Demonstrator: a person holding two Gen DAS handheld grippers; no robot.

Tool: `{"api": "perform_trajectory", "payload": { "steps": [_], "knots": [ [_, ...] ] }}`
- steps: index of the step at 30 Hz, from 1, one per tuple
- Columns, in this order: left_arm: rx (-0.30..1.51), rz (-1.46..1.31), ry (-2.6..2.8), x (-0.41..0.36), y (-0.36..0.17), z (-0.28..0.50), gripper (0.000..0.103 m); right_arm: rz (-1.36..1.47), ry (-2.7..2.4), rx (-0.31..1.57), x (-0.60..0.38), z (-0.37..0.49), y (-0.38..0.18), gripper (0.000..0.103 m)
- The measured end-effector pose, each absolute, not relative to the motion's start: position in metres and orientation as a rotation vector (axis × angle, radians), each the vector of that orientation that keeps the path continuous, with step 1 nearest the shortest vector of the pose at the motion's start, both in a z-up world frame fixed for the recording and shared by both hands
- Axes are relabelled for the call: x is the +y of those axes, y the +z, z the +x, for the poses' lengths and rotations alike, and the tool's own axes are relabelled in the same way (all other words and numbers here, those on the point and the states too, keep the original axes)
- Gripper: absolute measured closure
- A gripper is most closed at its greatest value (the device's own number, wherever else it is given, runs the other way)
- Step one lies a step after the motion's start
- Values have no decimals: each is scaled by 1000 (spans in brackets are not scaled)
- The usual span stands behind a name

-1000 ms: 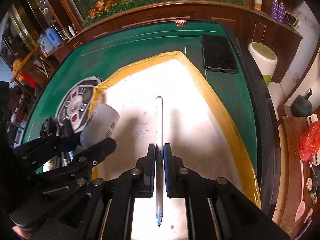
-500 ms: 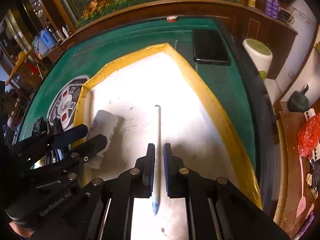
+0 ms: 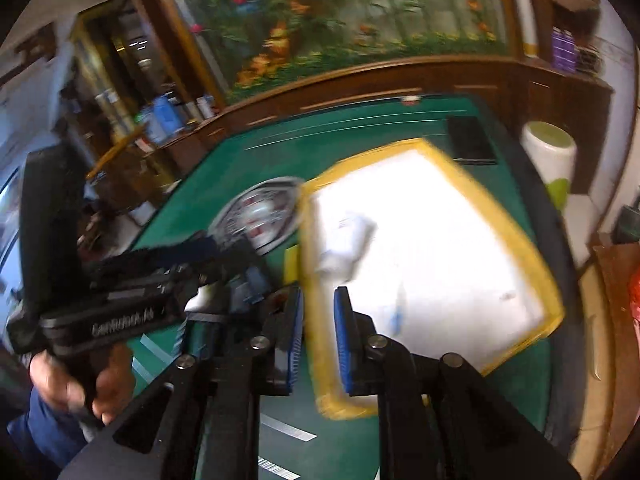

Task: Organize rigid objects
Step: 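Carry the bottle and pen into the yellow-rimmed tray and open both grippers, then grasp a black marker with the left gripper while the right grasps the black tape roll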

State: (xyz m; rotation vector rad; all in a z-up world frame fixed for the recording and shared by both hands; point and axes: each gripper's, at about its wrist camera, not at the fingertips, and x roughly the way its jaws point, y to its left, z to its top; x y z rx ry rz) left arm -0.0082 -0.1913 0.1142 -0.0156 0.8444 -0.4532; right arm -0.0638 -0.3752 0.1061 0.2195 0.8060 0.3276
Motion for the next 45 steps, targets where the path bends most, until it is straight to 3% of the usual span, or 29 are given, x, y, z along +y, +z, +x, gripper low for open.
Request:
{"api": "perform_trajectory", "payload": {
  "steps": [13,26,28,32,35,36,45],
  "knots": [
    [916,-46,-295,-78,59,-55,45,189,448,920,-294,-83,56,86],
    [1000,-58,-251,-87,17,-32,45,180,430,943,-288,-82,48,86],
    [994,-48,-232,-86,15,-27,48,175,423,942,-289,-82,48,86],
    [986,-26,-211,-82,14,-25,68,172,411,949,-291,-81,46,86],
    [984,-24,-213,-73,14,-29,83,172,388,954,-292,-76,44,76],
    [984,-31,-219,-69,14,-31,85,168,378,951,-292,-75,44,72],
    [972,-6,-214,-66,14,-35,86,-21,302,899,-273,-44,55,72]
  ]
}}
